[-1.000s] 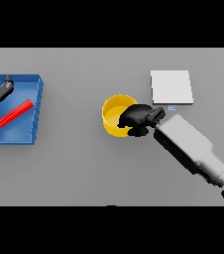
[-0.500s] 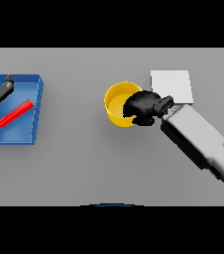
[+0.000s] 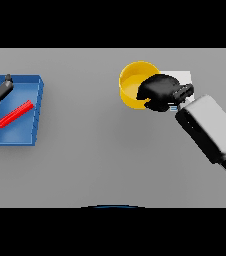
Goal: Pick up the red beaker and tilt it to pour out 1 green nut into yellow bowl. Pick up the yellow bowl and place it on the metallic measuring scale.
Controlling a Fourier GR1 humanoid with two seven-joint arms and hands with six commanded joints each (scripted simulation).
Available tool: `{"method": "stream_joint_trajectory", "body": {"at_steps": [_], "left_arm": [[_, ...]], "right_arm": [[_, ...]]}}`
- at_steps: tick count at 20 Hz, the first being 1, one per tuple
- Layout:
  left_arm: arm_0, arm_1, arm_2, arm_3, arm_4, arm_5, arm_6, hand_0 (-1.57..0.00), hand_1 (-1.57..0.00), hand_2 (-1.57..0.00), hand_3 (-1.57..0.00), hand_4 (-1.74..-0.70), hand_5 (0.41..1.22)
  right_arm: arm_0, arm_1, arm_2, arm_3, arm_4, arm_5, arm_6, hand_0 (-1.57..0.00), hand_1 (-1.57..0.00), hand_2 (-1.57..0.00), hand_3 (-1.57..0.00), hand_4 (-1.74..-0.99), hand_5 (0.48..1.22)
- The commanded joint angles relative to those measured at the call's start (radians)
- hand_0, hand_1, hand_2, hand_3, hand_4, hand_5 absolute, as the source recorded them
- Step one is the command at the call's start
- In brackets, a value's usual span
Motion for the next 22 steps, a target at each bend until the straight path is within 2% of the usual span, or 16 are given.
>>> {"method": "stream_joint_trajectory", "body": {"at_steps": [1,3,4,5,7,11,16,19,22], "left_arm": [[-0.001,0.002,0.001,-0.011,-0.001,0.004,0.006,0.00,0.00,0.00,0.00,-0.74,0.710],[0.011,0.005,-0.001,-0.019,0.001,0.002,0.003,0.00,0.00,0.00,0.00,-0.74,0.708],[0.014,0.007,0.004,-0.020,0.004,0.003,0.001,0.00,0.00,0.00,0.00,-0.74,0.708],[0.009,0.007,0.005,-0.018,0.004,0.003,0.010,0.00,0.00,0.00,0.00,-0.74,0.706],[0.013,0.010,0.006,-0.021,0.008,-0.005,0.001,0.00,0.00,0.00,0.00,-0.74,0.699],[0.014,0.007,0.005,-0.014,0.005,-0.004,0.003,0.00,0.00,0.00,0.00,-0.73,0.688],[0.021,0.008,0.003,-0.027,0.001,0.005,0.016,0.00,0.00,0.00,0.00,-0.72,0.682],[0.027,0.017,0.002,-0.034,-0.004,0.006,0.011,0.00,0.00,0.00,0.00,-0.72,0.678],[0.027,0.013,0.012,-0.014,0.006,0.002,-0.001,0.00,0.00,0.00,0.00,-0.73,0.675]], "right_arm": [[-0.001,-0.013,-0.012,0.024,0.007,-0.025,-0.013,-1.57,-1.57,-1.50,-1.24,-1.741,1.221],[-0.024,-0.035,-0.037,0.088,0.026,-0.074,-0.016,-1.57,-1.57,-1.53,-1.22,-1.741,1.221],[-0.026,-0.049,-0.047,0.110,0.027,-0.093,-0.037,-1.57,-1.57,-1.54,-1.21,-1.741,1.221],[-0.037,-0.048,-0.060,0.140,0.028,-0.107,-0.031,-1.57,-1.57,-1.54,-1.20,-1.741,1.221],[-0.053,-0.059,-0.079,0.203,0.031,-0.138,-0.062,-1.57,-1.57,-1.51,-1.19,-1.741,1.221],[-0.053,-0.069,-0.103,0.306,0.043,-0.195,-0.085,-1.57,-1.57,-1.49,-1.20,-1.741,1.221],[-0.066,-0.058,-0.120,0.459,0.069,-0.266,-0.118,-1.57,-1.57,-1.41,-1.35,-1.741,1.221],[-0.064,-0.035,-0.123,0.506,0.074,-0.286,-0.112,-1.57,-1.57,-1.40,-1.35,-1.741,1.221],[-0.061,-0.023,-0.134,0.545,0.071,-0.321,-0.143,-1.57,-1.57,-1.35,-1.37,-1.741,1.221]]}}
